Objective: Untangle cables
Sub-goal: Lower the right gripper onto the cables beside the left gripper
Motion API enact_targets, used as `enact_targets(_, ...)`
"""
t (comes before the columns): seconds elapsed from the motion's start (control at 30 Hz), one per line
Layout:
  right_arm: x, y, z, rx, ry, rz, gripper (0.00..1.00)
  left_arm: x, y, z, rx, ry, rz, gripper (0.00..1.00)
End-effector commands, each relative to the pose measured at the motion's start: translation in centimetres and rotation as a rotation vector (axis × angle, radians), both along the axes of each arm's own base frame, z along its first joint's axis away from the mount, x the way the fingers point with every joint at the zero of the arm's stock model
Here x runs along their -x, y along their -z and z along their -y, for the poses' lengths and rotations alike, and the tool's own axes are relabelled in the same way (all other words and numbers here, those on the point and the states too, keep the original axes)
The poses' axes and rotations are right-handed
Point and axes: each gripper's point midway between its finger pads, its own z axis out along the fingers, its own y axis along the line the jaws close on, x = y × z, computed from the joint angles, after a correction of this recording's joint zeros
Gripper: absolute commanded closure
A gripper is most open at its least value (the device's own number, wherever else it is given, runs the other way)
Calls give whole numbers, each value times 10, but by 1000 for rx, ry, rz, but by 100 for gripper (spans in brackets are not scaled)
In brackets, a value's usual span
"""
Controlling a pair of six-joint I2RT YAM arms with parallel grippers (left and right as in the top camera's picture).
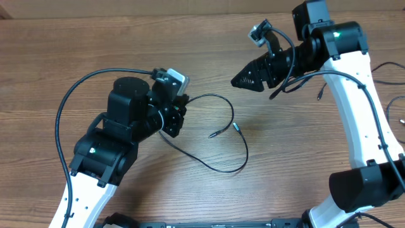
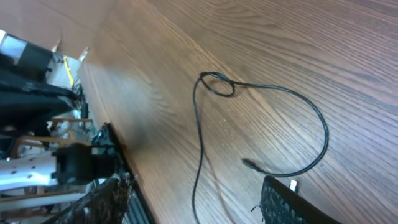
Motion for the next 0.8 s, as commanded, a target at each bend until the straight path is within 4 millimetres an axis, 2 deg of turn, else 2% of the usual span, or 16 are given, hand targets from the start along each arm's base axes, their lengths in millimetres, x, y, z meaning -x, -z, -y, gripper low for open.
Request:
enact_targets(0.0,4,17,-6,25,-11,-19,33,-6,-1,-9,-3,-84,-9,96)
enact_targets(0.2,-1,52,-25,13,-19,-25,28,-3,20,-29,-43,-147,-63,96)
enact_targets(0.33,-3,70,-50,-7,-22,-27,25,3,37,-32,-57,-153,-97,95)
enact_targets(0.47,-5,85,-69,7,-50,15,24,5,43,-34,-61,-159,-112,96)
enact_targets(0.63,-27,125,-82,141,61,51,25,13,48,-39,-66,-166,-121,95)
enact_targets(0.77,-33,153,-100,149,56,60,25,23,54,-56,-58,-211,-127,95)
